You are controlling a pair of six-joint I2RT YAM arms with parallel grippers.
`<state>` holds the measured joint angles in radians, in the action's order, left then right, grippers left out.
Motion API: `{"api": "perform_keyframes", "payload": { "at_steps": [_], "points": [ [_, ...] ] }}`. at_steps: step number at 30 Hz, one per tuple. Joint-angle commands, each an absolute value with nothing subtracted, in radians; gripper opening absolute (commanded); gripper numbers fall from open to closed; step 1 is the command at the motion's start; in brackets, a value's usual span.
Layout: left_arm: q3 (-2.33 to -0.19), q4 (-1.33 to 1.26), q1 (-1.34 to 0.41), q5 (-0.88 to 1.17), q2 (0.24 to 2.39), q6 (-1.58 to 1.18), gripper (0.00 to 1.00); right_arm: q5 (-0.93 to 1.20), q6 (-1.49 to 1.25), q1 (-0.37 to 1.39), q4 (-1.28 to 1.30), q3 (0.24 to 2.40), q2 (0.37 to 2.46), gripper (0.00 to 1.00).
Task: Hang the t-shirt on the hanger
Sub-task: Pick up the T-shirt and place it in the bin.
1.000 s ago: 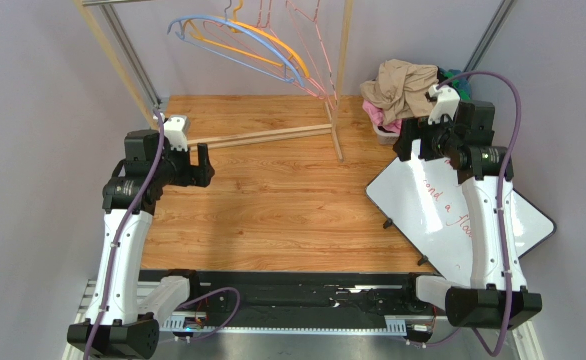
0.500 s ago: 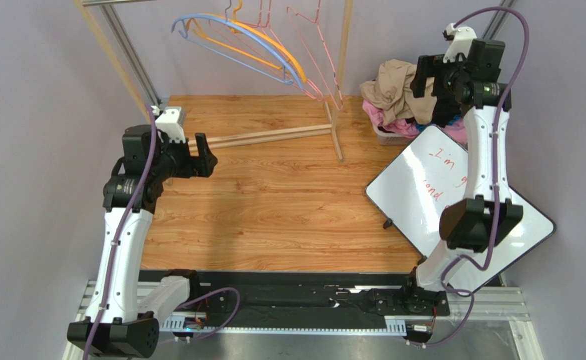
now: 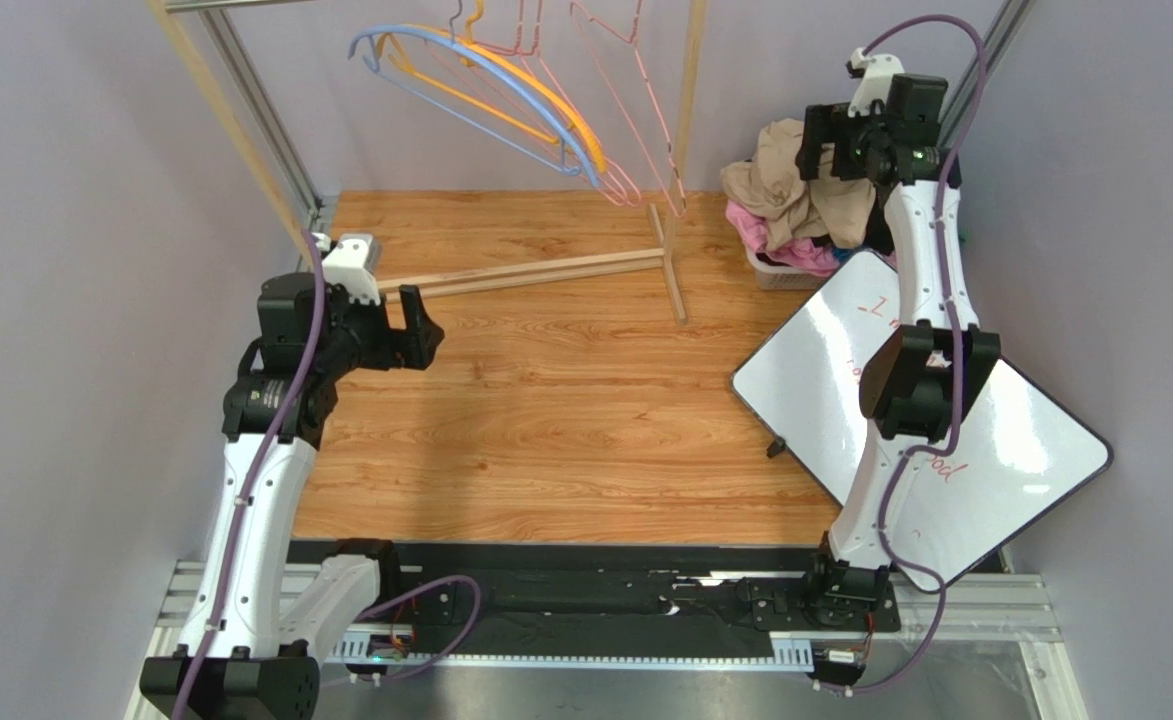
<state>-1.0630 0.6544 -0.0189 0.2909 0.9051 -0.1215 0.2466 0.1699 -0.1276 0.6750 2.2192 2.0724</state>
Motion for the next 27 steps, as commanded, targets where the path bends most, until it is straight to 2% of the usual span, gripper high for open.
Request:
{"api": "perform_keyframes", "payload": {
  "at_steps": [1, 6, 13, 15, 16, 18, 19, 21, 22, 27],
  "points": [
    [-1.049, 0.609, -0.015, 0.307, 0.917, -0.087, 0.99, 0.134, 0.219, -0.057, 0.540, 2.278, 2.083, 1.00],
    [-1.055, 0.607, -0.015, 0.310, 0.928, -0.069, 0.99, -0.033, 0.258, -0.037, 0.519, 2.295, 2.178, 1.00],
    [-1.062, 0.611, -0.015, 0.314, 0.939, -0.022, 0.99, -0.069, 0.302, -0.032, 0.525, 2.277, 2.255, 1.00],
    [-1.062, 0.612, -0.015, 0.318, 0.948, -0.017, 0.99, -0.069, 0.310, -0.031, 0.538, 2.272, 2.255, 0.95],
    [-1.063, 0.612, -0.015, 0.316, 0.951, -0.014, 0.99, -0.063, 0.314, -0.031, 0.546, 2.273, 2.244, 0.78],
    [-1.063, 0.611, -0.015, 0.316, 0.959, -0.014, 0.99, -0.057, 0.324, -0.031, 0.558, 2.276, 2.227, 0.59],
    [-1.063, 0.611, -0.015, 0.319, 0.965, -0.015, 0.99, -0.055, 0.336, -0.031, 0.564, 2.283, 2.206, 0.37],
    [-1.065, 0.609, -0.015, 0.322, 0.971, -0.021, 0.99, -0.057, 0.350, -0.031, 0.569, 2.298, 2.175, 0.16],
    [-1.072, 0.609, -0.015, 0.322, 0.976, -0.021, 0.99, -0.058, 0.357, -0.031, 0.571, 2.304, 2.140, 0.00],
    [-1.109, 0.629, -0.015, 0.314, 0.983, -0.031, 0.99, 0.020, 0.330, -0.047, 0.545, 2.319, 1.998, 0.00]
  ]
}}
